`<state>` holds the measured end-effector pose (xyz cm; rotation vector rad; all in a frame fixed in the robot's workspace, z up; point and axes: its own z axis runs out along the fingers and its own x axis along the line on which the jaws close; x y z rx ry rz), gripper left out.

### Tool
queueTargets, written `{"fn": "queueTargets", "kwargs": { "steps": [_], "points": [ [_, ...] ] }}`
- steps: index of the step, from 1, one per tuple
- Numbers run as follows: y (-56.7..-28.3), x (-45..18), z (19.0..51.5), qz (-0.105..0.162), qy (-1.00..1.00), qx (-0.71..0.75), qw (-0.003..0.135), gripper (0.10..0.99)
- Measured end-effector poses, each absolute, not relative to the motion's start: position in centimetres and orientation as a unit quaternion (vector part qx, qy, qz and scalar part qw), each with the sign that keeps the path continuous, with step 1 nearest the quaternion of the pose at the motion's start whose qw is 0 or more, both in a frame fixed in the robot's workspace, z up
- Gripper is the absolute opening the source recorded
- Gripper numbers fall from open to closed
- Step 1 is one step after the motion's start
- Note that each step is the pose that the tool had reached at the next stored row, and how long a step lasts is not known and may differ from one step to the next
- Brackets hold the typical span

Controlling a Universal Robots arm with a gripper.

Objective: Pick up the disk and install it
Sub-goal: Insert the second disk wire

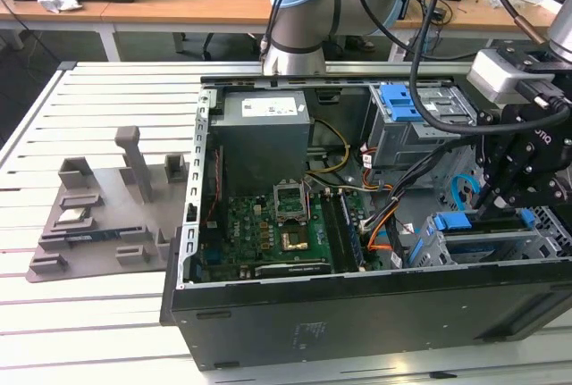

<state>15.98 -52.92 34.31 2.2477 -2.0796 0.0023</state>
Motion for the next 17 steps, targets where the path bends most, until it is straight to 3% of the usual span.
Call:
{"fn": "queueTargets", "kwargs": {
  "steps": [17],
  "points": [
    [-53.10, 16.39, 34.74, -0.011, -0.678, 0.734, 0.028, 0.161]
  ]
}}
